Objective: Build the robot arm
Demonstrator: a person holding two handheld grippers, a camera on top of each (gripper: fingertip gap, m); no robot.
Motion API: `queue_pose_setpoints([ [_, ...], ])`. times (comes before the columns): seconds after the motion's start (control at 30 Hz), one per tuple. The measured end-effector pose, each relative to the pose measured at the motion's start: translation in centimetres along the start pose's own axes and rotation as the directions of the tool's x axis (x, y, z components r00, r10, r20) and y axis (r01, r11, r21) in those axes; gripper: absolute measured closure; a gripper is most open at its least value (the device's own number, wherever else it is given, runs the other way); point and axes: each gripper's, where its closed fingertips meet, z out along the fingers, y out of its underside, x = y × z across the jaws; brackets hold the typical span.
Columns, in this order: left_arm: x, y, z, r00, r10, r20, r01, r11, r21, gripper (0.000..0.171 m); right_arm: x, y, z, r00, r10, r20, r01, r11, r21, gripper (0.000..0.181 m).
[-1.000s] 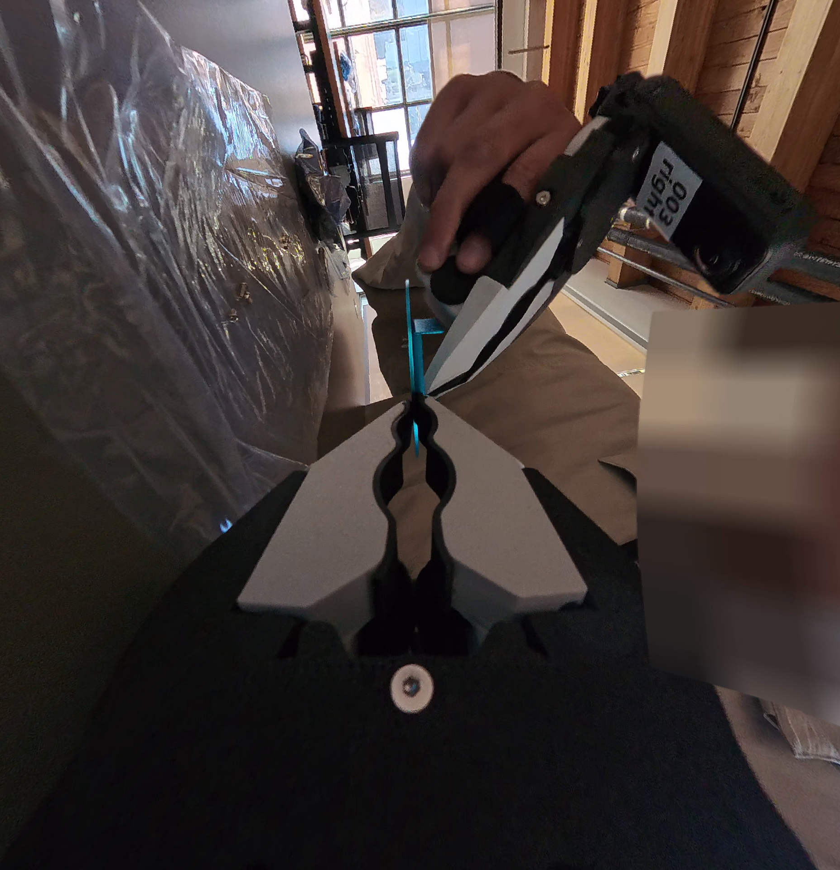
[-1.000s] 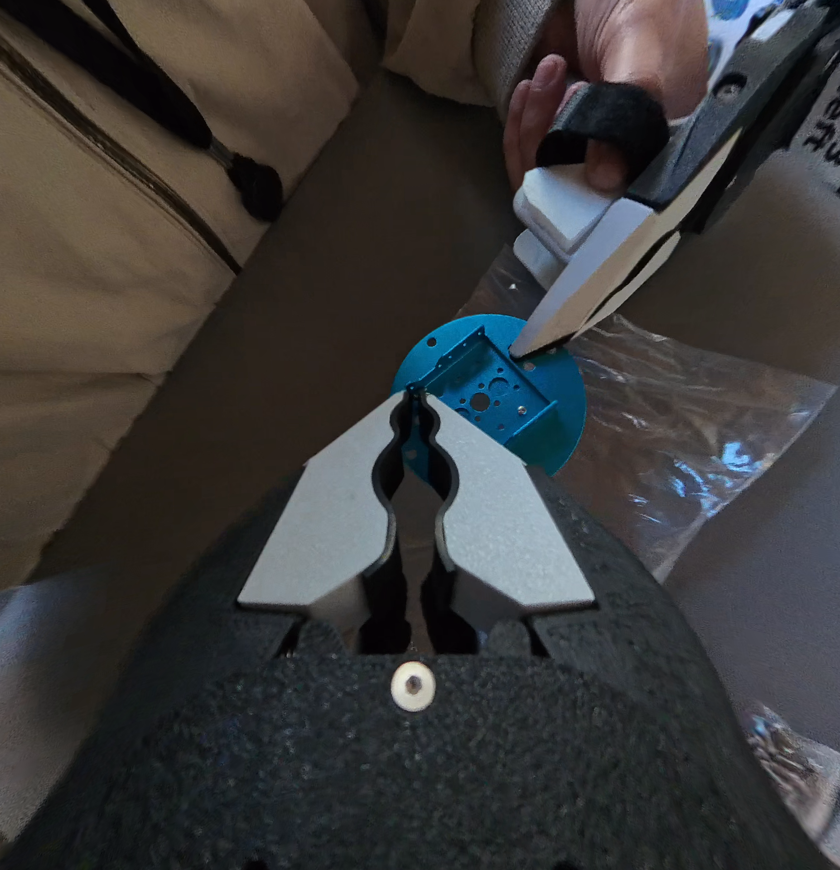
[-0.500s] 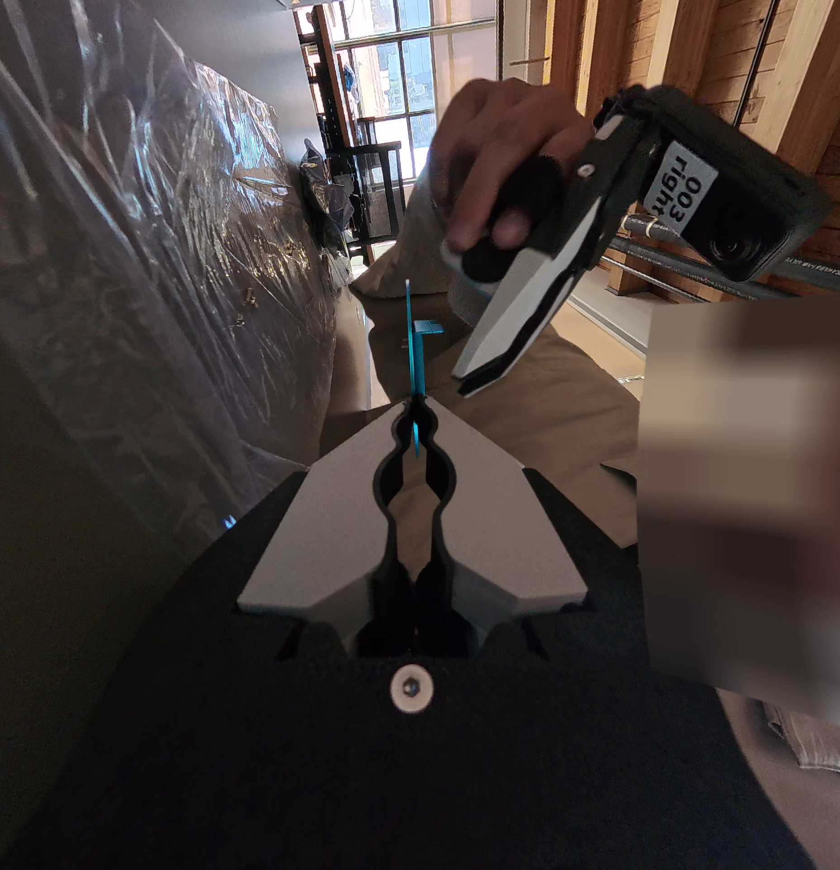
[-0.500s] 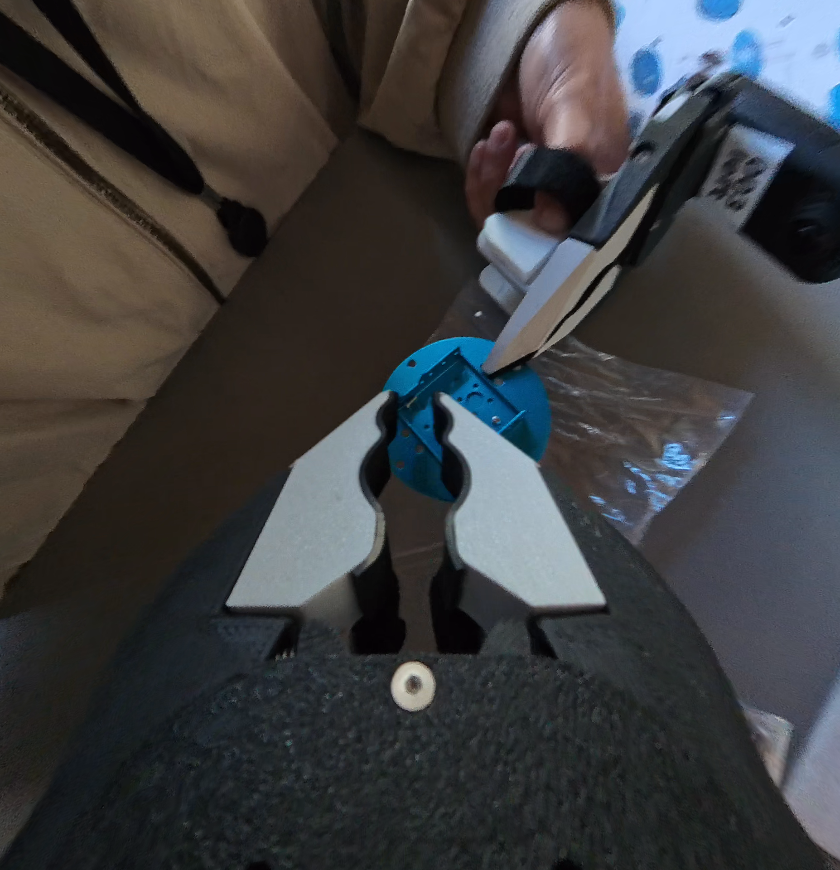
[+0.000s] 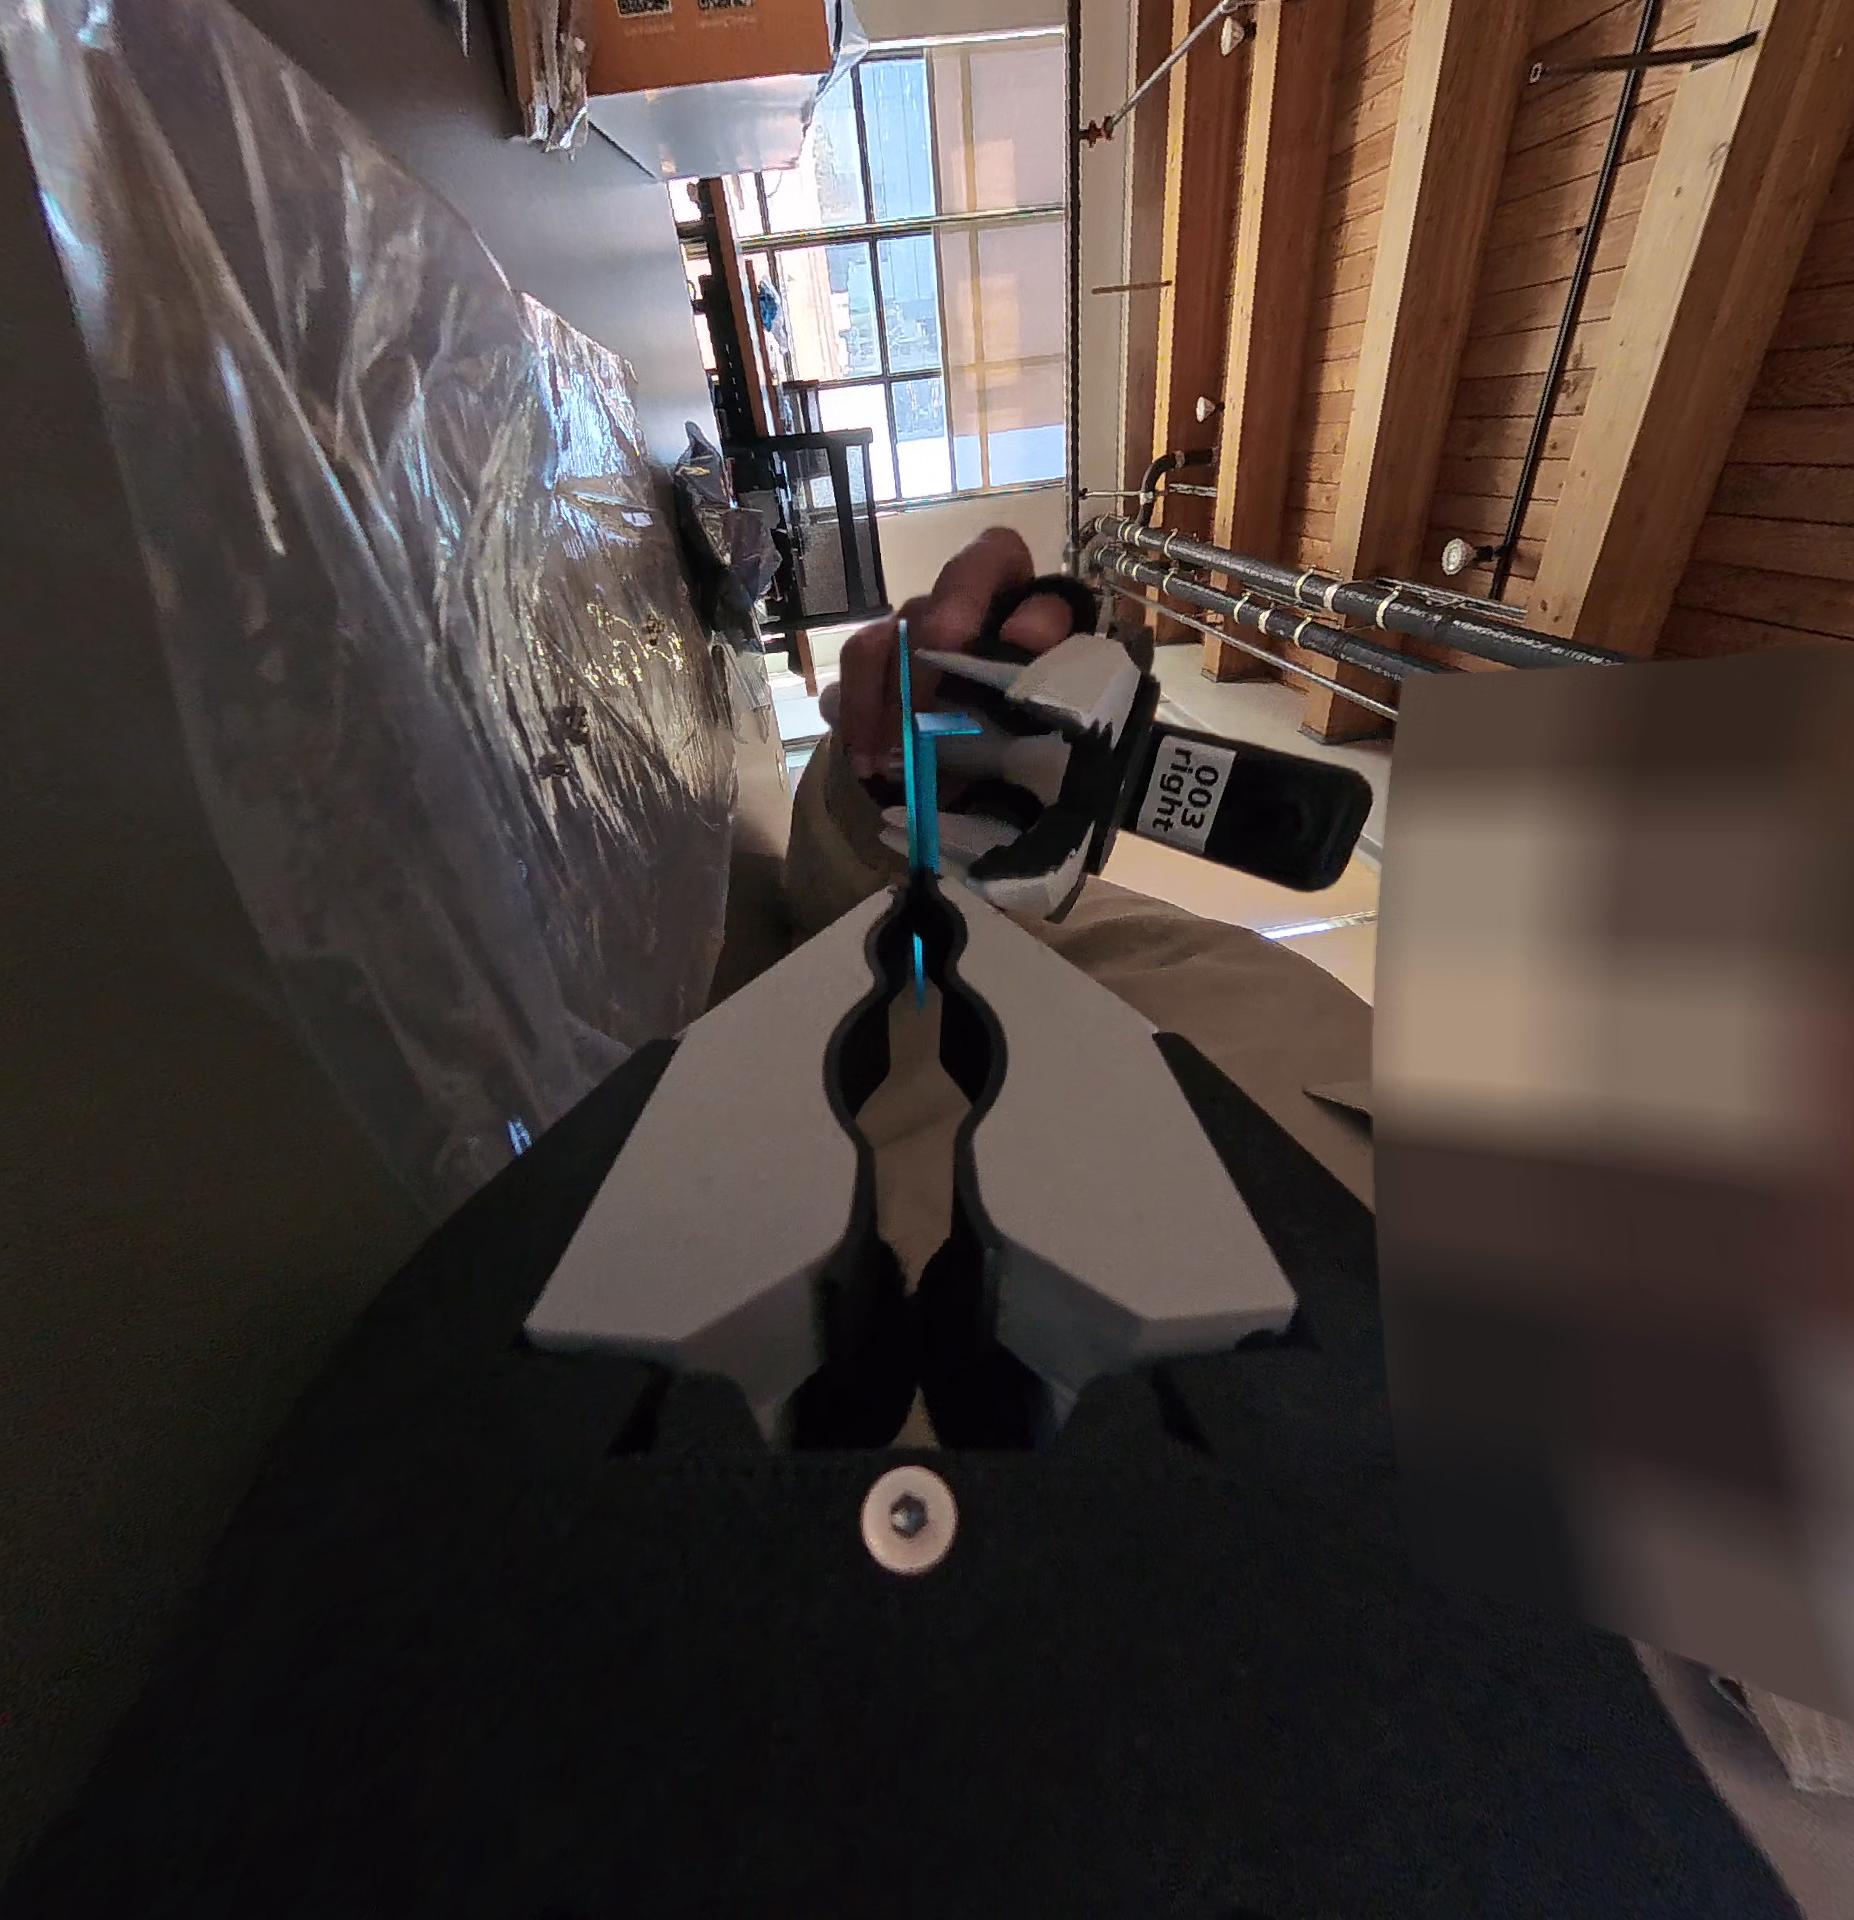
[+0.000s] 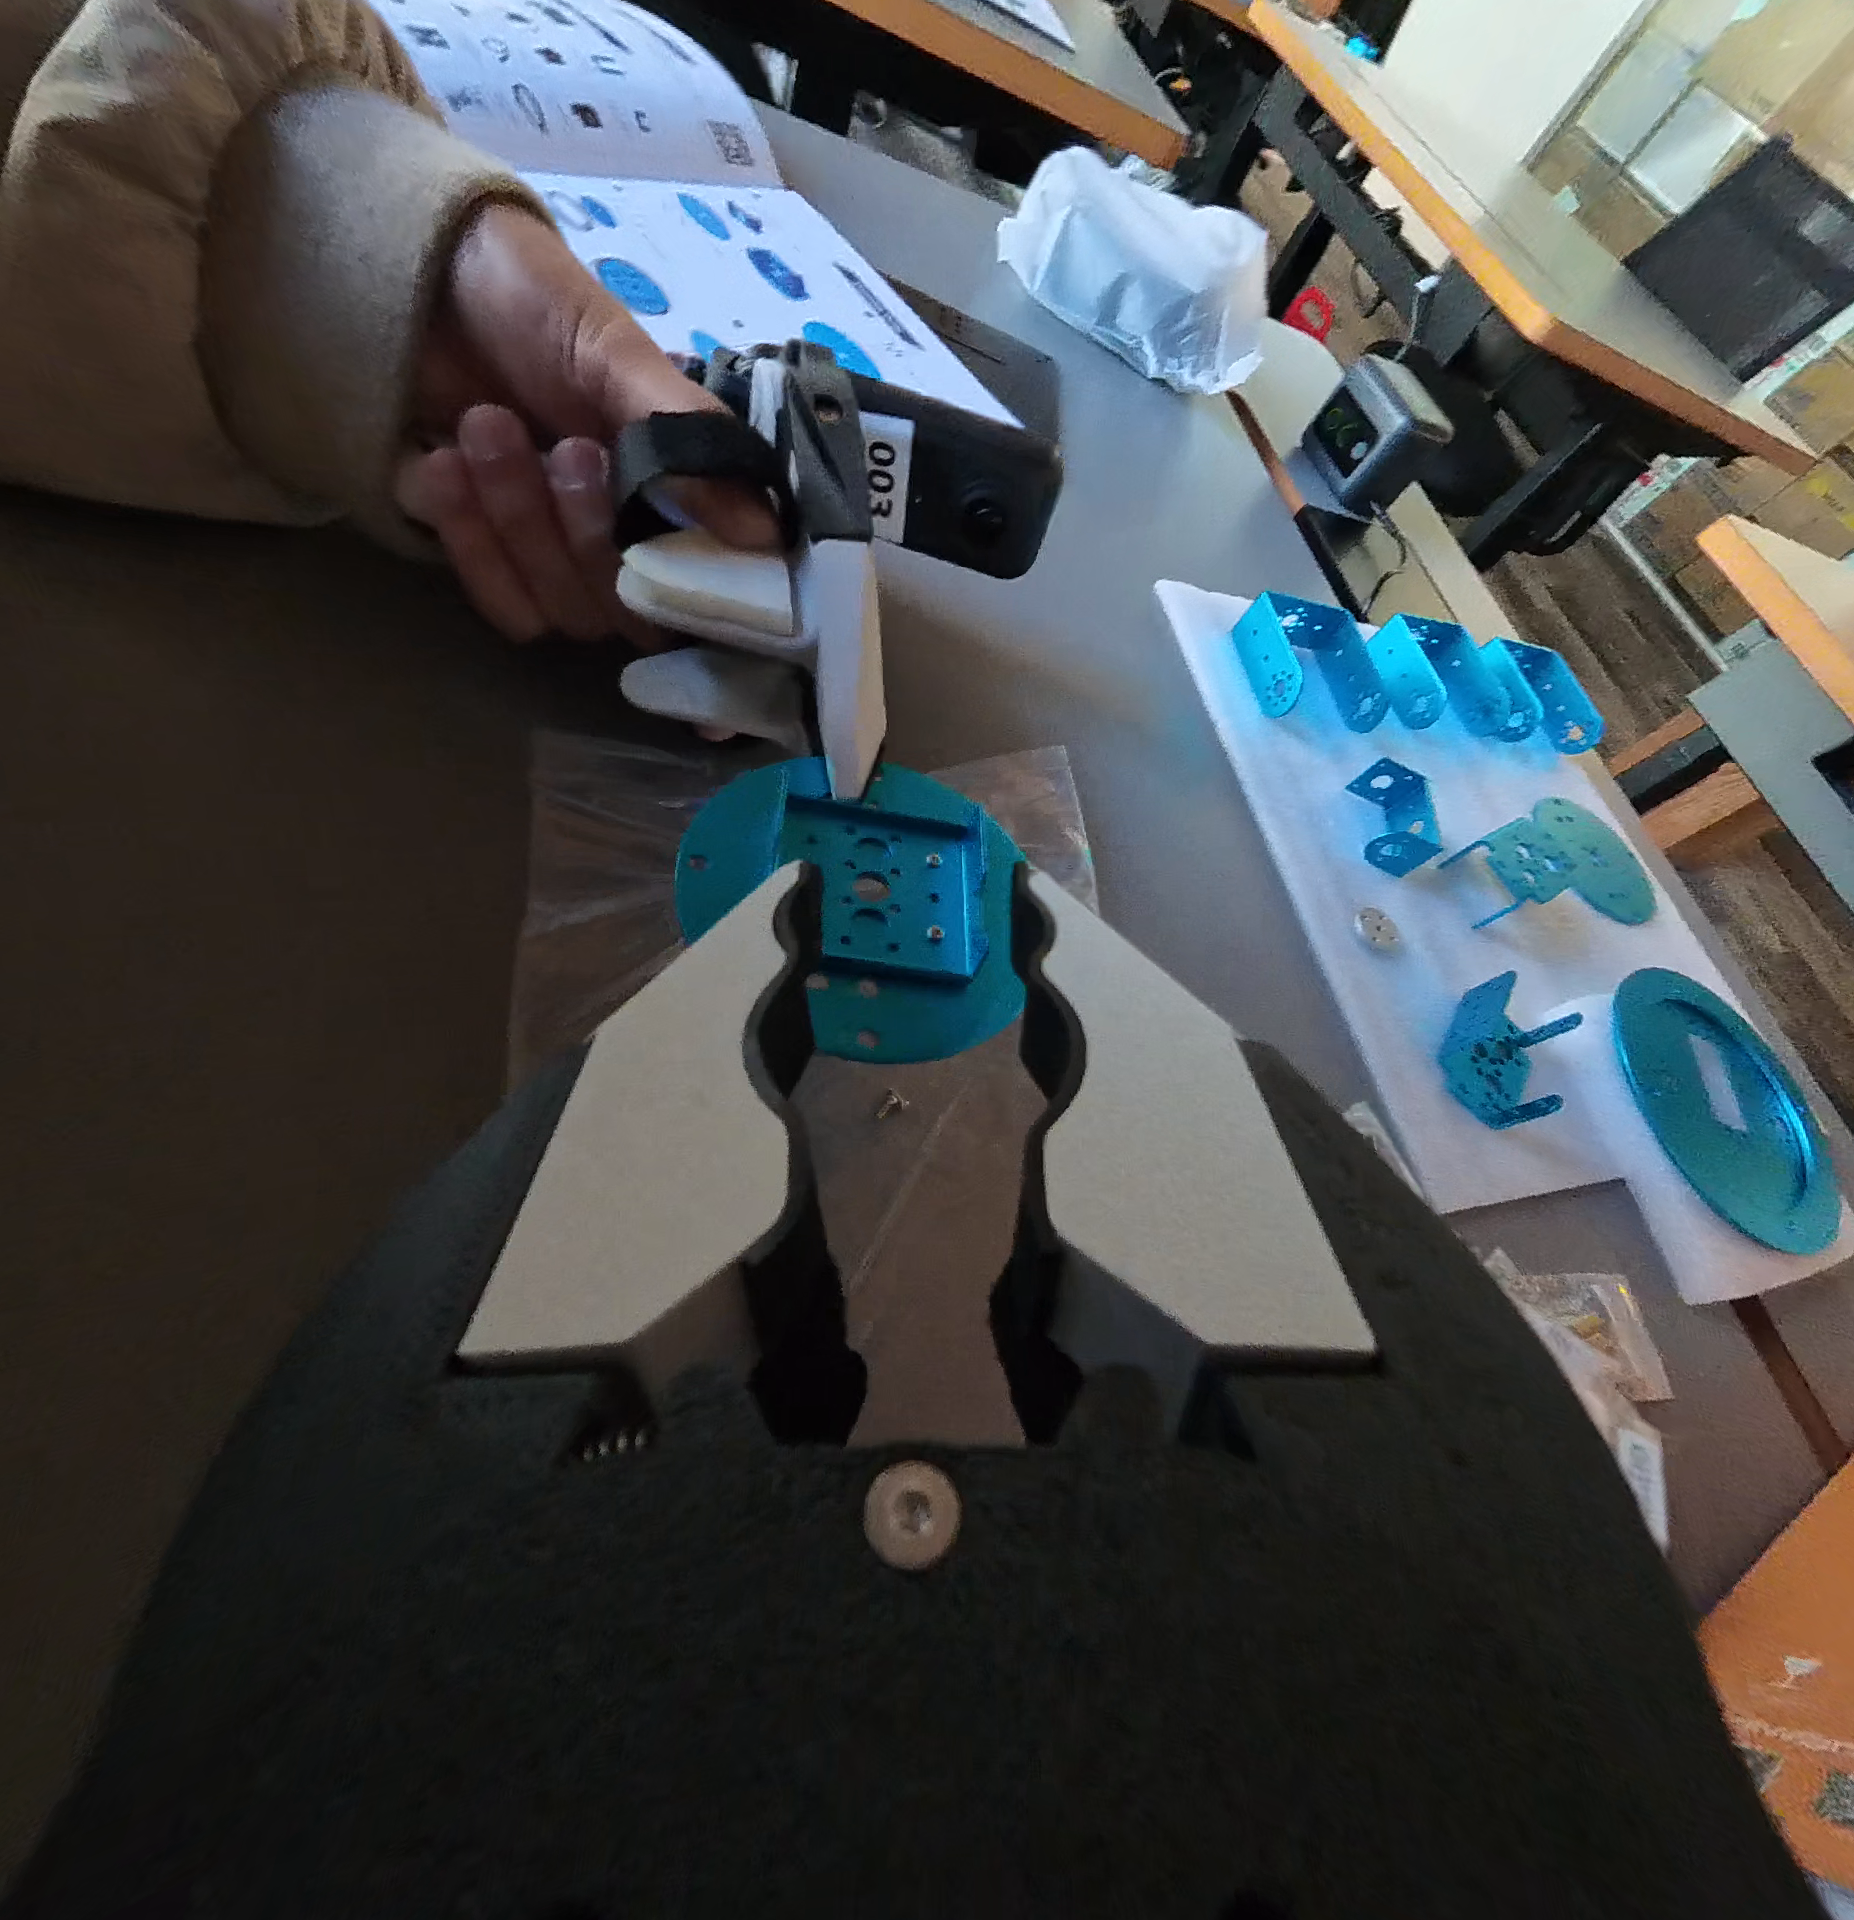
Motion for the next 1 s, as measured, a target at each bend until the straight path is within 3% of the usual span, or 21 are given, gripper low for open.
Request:
queue_pose_setpoints([
  [0.13, 0.0, -0.1, -0.1, 1.0, 0.003, 0.005, -0.003, 1.0, 0.007, 0.171, 0.7, -1.2, -0.8, 0.996, 0.063, -0.06, -0.06, 0.997, 0.053, 0.147],
  [0.2, -0.1, -0.1, -0.1, 1.0, 0.007, 0.011, -0.007, 1.0, 0.009, 0.171, 1.9, -2.1, -1.8, 0.981, 0.182, -0.068, -0.174, 0.978, 0.114, 0.151],
  [0.27, -0.2, -0.1, -0.1, 1.0, 0.016, 0.024, -0.016, 1.0, 0.011, 0.171, 3.4, -1.4, -2.5, 0.941, 0.328, -0.078, -0.321, 0.942, 0.096, 0.159],
  [0.33, -0.3, -0.2, -0.1, 0.998, 0.046, 0.049, -0.046, 0.999, 0.012, 0.171, 3.7, 0.7, -2.2, 0.847, 0.531, -0.029, -0.531, 0.847, -0.004, 0.151],
  [0.4, -0.4, -0.2, -0.1, 0.996, 0.062, 0.068, -0.063, 0.998, 0.013, 0.171, 2.8, 1.8, -1.9, 0.654, 0.751, 0.088, -0.746, 0.66, -0.088, 0.13],
  [0.43, -0.4, -0.2, 0.0, 0.996, 0.06, 0.066, -0.061, 0.998, 0.015, 0.171, 2.5, 1.2, -1.8, 0.547, 0.821, 0.162, -0.823, 0.563, -0.074, 0.126],
  [0.47, -0.3, -0.2, 0.0, 0.997, 0.054, 0.058, -0.055, 0.998, 0.017, 0.171, 2.4, 1.2, -1.6, 0.493, 0.852, 0.176, -0.857, 0.511, -0.069, 0.125],
  [0.57, -0.4, -0.1, 0.2, 0.998, 0.043, 0.053, -0.044, 0.999, 0.019, 0.171, 0.9, 3.2, -0.2, 0.578, 0.814, 0.065, -0.799, 0.58, -0.16, 0.108],
  [0.77, -0.4, -0.1, 0.2, 0.997, 0.048, 0.062, -0.049, 0.999, 0.02, 0.171, -0.6, 3.7, 1.9, 0.537, 0.842, 0.042, -0.813, 0.53, -0.241, 0.112],
  [0.9, -0.5, 0.2, 0.4, 0.996, 0.054, 0.066, -0.055, 0.998, 0.006, 0.171, -1.3, 3.5, 2.4, 0.47, 0.876, 0.104, -0.832, 0.48, -0.279, 0.111],
  [1.0, -0.6, 0.4, 0.6, 0.995, 0.062, 0.072, -0.061, 0.998, -0.006, 0.171, -1.6, 3.8, 2.6, 0.474, 0.874, 0.103, -0.818, 0.481, -0.316, 0.112],
])
